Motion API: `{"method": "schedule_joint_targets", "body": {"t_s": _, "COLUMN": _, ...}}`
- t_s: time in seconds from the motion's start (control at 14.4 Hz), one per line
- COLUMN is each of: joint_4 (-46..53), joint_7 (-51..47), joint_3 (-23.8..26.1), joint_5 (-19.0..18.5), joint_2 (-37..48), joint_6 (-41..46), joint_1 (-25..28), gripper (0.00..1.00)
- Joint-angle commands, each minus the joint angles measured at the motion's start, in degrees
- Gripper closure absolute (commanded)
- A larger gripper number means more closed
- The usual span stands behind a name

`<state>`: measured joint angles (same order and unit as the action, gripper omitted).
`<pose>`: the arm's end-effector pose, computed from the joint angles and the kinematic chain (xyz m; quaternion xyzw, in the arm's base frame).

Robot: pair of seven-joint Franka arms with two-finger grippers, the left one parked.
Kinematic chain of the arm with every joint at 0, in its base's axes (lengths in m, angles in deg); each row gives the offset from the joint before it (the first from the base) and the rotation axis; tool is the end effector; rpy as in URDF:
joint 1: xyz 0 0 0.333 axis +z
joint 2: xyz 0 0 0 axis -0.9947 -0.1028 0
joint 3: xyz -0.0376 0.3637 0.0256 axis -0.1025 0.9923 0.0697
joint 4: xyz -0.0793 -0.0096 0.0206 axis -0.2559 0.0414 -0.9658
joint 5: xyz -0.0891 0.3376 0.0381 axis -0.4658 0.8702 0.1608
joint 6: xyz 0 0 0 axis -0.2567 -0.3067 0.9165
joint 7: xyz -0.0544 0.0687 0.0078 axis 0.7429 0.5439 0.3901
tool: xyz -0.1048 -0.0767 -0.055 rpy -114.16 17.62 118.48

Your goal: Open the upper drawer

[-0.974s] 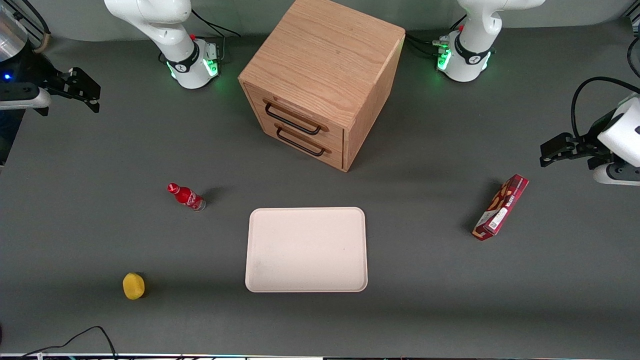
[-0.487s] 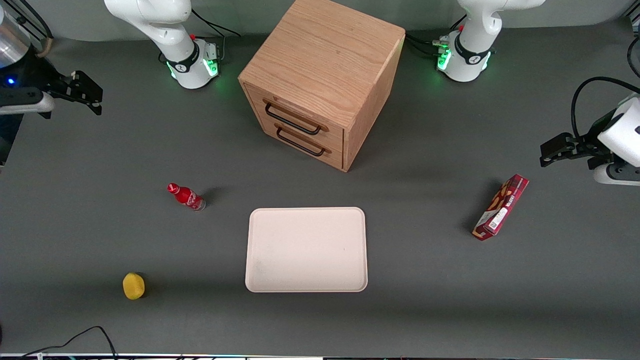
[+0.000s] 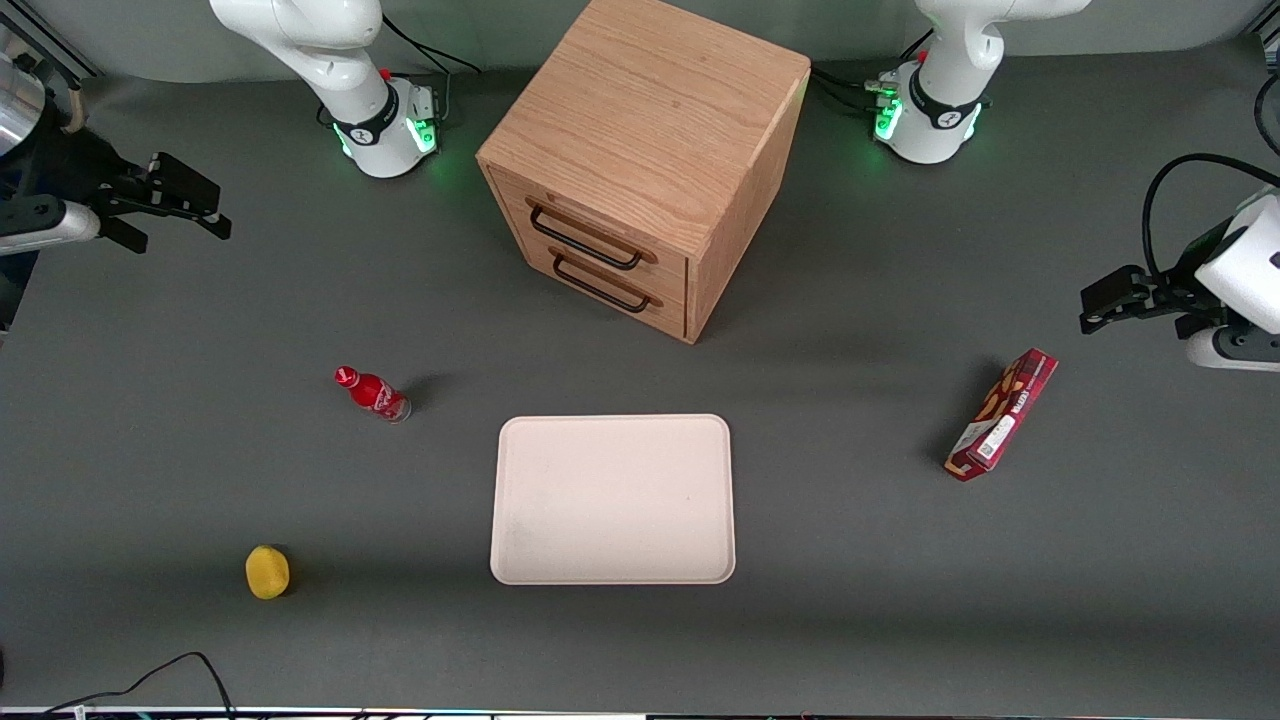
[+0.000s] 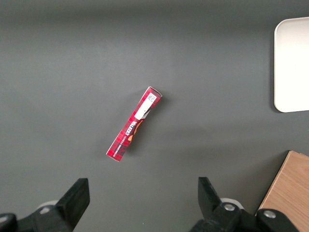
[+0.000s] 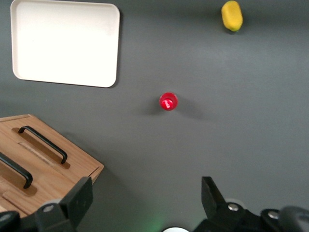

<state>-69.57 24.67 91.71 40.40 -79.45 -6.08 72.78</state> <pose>0.4585 0.0666 0.6705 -0.9980 -0.0460 0.0094 0.0422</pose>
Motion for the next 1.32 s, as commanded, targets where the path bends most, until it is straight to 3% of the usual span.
{"method": "schedule_joint_targets", "body": {"t_s": 0.0, "joint_4": -1.31, "joint_7": -5.24, "joint_3": 4.7, "joint_5": 1.1, "joint_2": -0.48, "joint_6": -0.21, "joint_1": -0.19, "gripper": 0.0}}
{"method": "schedule_joint_targets", "body": {"t_s": 0.14, "joint_4": -2.1, "joint_7": -8.31, "joint_3": 8.04, "joint_5": 1.36, "joint_2": -0.48, "joint_6": 0.57, "joint_1": -0.19, "gripper": 0.0}}
{"method": "schedule_joint_targets", "body": {"t_s": 0.28, "joint_4": -2.46, "joint_7": -12.36, "joint_3": 11.21, "joint_5": 5.47, "joint_2": -1.62, "joint_6": 1.19, "joint_1": -0.19, "gripper": 0.0}}
{"method": "schedule_joint_targets", "body": {"t_s": 0.56, "joint_4": -1.32, "joint_7": -12.64, "joint_3": 19.29, "joint_5": 5.5, "joint_2": -5.75, "joint_6": 0.58, "joint_1": -0.02, "gripper": 0.0}}
{"method": "schedule_joint_targets", "body": {"t_s": 0.77, "joint_4": 1.92, "joint_7": -12.11, "joint_3": 23.43, "joint_5": 3.14, "joint_2": -12.76, "joint_6": 0.23, "joint_1": 2.08, "gripper": 0.0}}
{"method": "schedule_joint_targets", "body": {"t_s": 0.9, "joint_4": 6.66, "joint_7": -12.02, "joint_3": 23.44, "joint_5": -0.29, "joint_2": -19.26, "joint_6": 0.75, "joint_1": 5.16, "gripper": 0.0}}
{"method": "schedule_joint_targets", "body": {"t_s": 1.25, "joint_4": 12.22, "joint_7": -7.04, "joint_3": 23.35, "joint_5": -2.77, "joint_2": -28.96, "joint_6": 0.49, "joint_1": 8.76, "gripper": 0.0}}
